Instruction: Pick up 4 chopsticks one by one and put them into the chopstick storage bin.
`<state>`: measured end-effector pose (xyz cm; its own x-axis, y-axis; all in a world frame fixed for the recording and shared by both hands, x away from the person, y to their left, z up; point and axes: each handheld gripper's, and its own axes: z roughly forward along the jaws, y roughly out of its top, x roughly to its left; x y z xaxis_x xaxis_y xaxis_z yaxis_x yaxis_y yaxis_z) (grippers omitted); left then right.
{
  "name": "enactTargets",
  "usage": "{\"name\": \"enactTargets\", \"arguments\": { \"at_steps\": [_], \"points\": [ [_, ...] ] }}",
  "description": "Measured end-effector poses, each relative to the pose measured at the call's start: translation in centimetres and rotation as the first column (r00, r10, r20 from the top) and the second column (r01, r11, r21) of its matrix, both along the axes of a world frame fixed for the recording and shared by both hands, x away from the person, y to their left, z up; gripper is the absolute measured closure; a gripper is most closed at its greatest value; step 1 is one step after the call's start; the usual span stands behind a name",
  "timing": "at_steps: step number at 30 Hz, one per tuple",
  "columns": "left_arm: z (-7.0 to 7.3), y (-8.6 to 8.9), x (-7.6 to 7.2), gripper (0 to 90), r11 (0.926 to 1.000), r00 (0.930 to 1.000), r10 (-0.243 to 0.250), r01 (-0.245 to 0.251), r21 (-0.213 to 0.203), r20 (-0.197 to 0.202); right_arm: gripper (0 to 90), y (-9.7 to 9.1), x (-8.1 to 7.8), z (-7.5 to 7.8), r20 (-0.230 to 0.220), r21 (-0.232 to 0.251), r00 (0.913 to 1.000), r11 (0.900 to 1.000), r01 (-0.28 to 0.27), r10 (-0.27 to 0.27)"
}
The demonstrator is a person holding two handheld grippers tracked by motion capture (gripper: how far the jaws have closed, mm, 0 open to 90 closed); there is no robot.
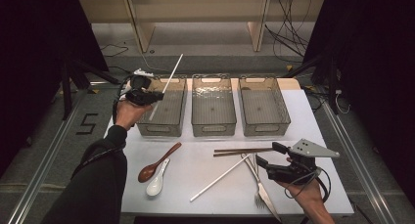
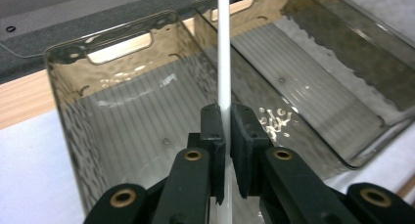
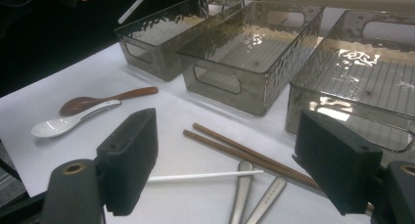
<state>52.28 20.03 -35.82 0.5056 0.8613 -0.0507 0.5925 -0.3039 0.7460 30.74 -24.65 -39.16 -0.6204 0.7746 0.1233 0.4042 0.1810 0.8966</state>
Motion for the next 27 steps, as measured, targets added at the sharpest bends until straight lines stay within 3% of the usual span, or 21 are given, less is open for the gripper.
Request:
{"name": "enactTargets", "arguments": {
  "at_steps": [4, 27],
  "points": [
    [-0.3, 0.5, 0.5, 84.0, 0.9995, 0.9997, 0.023, -0.023, -0.019, 0.002, 24.9, 0.0, 0.0, 0.0, -0.001, 0.002, 1.0, 1.0, 0.002, -0.002],
    [-2.9, 1.0, 1.6, 83.8, 0.9979, 0.9979, 0.06, -0.059, 0.024, -0.025, 24.9, 0.0, 0.0, 0.0, -0.002, 0.005, 1.0, 1.0, 0.0, 0.0]
  ]
}}
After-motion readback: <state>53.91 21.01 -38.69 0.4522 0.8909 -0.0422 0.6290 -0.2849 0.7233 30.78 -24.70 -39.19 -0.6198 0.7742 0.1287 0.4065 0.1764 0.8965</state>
